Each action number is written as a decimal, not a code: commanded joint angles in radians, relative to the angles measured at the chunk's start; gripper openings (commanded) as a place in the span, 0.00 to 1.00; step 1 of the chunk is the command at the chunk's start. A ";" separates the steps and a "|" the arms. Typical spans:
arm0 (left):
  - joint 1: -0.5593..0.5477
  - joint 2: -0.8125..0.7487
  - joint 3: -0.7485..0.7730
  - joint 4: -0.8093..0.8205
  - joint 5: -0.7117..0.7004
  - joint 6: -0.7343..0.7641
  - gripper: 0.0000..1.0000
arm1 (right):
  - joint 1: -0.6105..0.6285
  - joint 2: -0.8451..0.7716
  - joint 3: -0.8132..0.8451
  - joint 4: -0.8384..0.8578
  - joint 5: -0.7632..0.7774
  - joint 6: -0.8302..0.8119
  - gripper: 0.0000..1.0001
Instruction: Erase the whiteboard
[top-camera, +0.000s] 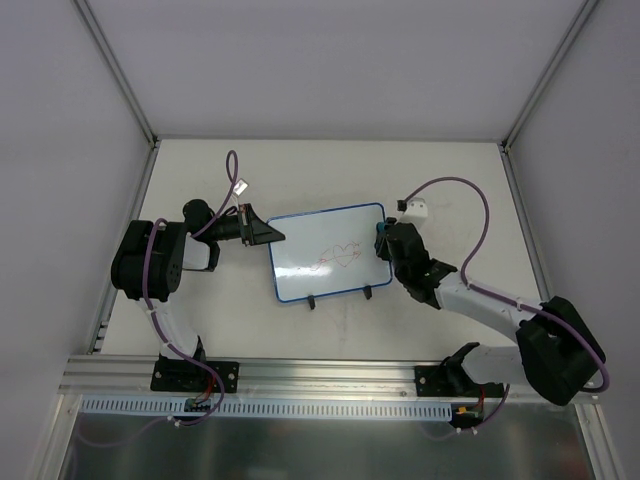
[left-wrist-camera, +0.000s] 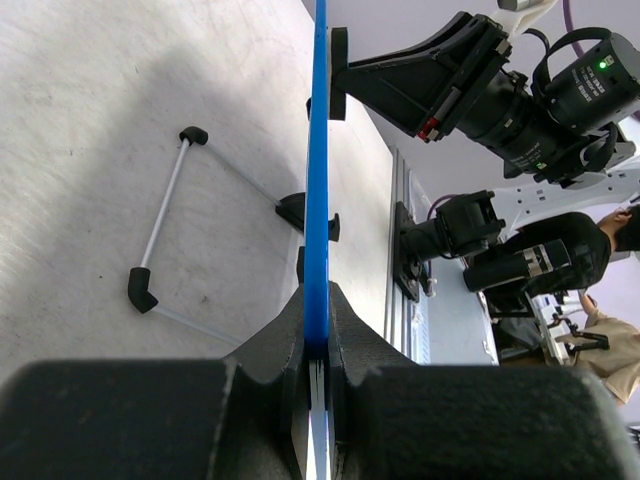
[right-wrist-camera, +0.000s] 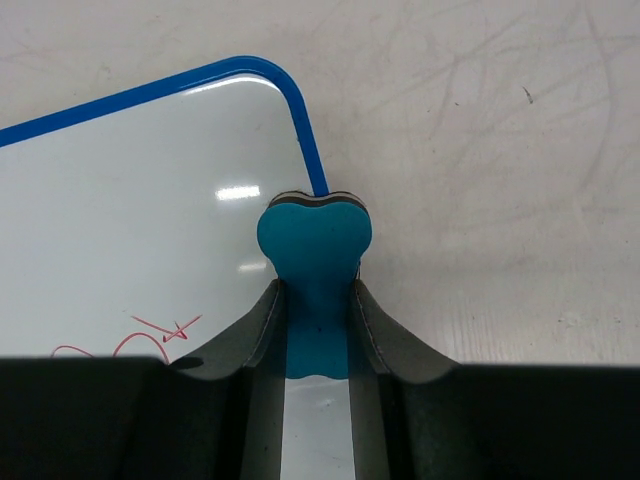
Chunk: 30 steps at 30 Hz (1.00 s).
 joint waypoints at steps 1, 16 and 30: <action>-0.015 -0.013 0.003 0.340 0.054 0.030 0.00 | 0.023 0.057 0.047 -0.022 -0.037 -0.078 0.00; -0.015 -0.007 0.010 0.340 0.053 0.021 0.00 | 0.260 0.270 0.264 -0.103 -0.064 -0.262 0.00; -0.017 -0.006 0.010 0.340 0.053 0.019 0.00 | 0.512 0.458 0.379 -0.181 -0.041 -0.437 0.00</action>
